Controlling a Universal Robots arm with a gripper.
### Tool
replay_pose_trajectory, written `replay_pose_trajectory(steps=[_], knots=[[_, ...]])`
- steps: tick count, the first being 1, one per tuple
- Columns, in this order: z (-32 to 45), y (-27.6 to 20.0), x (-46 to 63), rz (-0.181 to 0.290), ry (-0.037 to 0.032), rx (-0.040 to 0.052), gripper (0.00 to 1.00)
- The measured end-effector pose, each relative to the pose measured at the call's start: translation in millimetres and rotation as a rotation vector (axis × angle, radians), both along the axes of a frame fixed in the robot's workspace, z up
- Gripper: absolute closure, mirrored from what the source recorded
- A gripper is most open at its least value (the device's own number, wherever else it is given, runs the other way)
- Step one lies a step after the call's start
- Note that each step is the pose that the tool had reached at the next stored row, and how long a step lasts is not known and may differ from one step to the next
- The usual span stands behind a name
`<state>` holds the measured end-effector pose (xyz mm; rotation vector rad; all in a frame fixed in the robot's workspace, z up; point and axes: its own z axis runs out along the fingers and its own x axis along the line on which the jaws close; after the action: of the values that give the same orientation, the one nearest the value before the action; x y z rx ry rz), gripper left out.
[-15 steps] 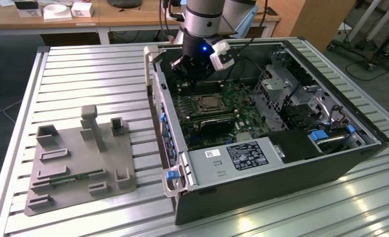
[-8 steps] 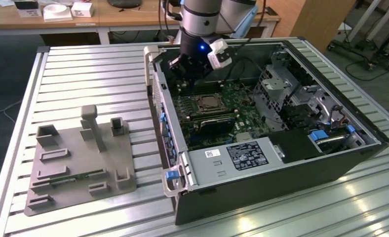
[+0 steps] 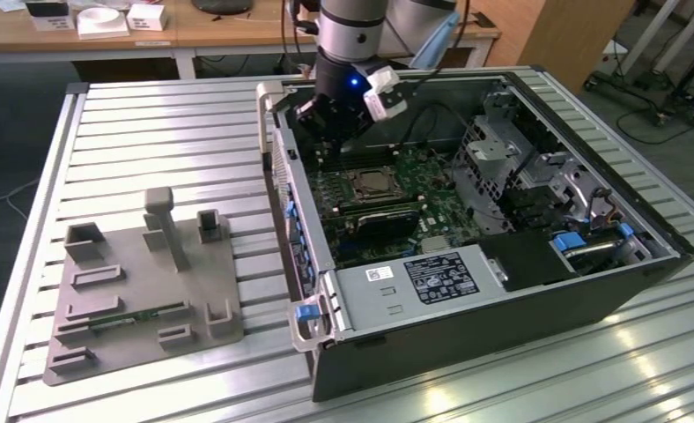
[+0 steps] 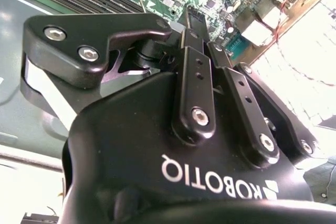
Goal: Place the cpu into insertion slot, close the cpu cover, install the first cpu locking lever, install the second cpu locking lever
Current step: 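Install the first cpu locking lever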
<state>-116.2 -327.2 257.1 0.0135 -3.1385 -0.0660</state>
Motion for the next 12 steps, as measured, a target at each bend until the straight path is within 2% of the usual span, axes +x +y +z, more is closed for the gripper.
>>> replay_pose_trajectory(steps=[7,12], knots=[[-0.1,5.4,-3.0,0.000,-0.0001,0.0000,0.90],[-0.5,12.0,-3.0,0.000,0.0000,0.0000,0.90]])
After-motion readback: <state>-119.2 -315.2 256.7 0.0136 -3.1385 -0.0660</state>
